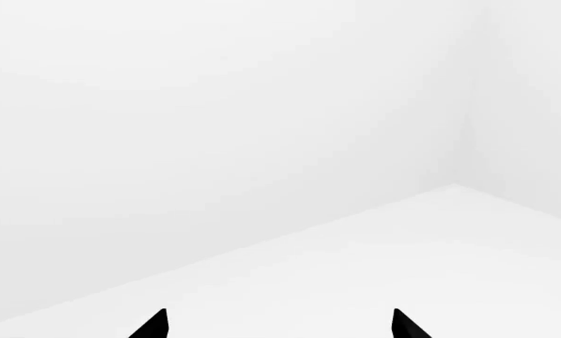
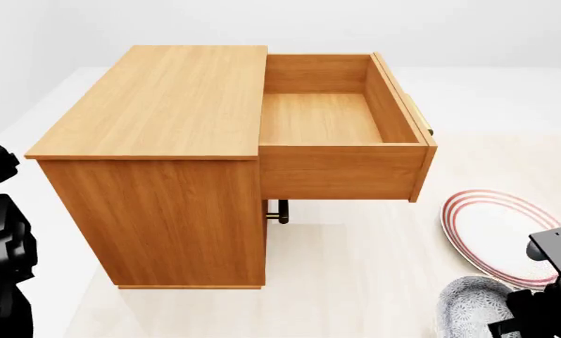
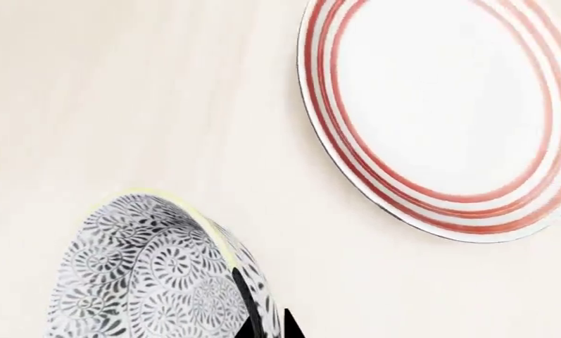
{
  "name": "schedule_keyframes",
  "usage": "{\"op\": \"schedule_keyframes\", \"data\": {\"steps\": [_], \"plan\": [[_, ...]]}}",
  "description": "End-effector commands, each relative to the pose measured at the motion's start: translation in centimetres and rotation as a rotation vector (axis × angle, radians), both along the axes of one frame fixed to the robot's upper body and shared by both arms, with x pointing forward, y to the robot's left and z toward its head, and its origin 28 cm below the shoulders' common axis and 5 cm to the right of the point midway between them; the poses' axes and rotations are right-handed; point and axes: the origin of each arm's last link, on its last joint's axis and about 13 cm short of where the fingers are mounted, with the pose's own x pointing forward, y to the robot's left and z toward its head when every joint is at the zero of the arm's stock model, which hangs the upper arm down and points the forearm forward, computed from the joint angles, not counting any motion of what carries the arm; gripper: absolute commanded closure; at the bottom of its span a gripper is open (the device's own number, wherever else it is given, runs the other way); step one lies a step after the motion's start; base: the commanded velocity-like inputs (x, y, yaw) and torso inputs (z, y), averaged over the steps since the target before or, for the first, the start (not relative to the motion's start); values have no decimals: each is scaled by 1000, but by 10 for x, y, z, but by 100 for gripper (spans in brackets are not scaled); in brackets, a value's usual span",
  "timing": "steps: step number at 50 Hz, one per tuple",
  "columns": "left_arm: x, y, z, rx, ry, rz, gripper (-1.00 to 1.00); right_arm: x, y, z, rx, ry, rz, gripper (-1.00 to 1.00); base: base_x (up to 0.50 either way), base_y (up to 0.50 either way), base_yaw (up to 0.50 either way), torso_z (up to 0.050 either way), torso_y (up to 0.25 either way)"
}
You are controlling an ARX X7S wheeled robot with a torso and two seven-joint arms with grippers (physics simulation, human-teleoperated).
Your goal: Open the top drawer of the cabinet and put the bowl in it.
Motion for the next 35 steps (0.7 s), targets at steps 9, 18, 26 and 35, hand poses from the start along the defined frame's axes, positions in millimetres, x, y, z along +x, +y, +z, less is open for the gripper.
{"op": "schedule_keyframes", "data": {"steps": [9,18,26,35], "plan": [[0,0,-1,-4,0,1,-100,-4,4,74,-103,-246,-53,100,0,0,0,0,0],[-1,2,-1,-10,-2,6,-100,11,1,121,-244,-363,-204,100,0,0,0,0,0],[-2,4,1,-15,-9,10,-100,37,5,168,-327,-516,-332,100,0,0,0,0,0],[-2,5,1,-20,-11,10,-100,75,33,220,-405,-715,-332,100,0,0,0,0,0]]}}
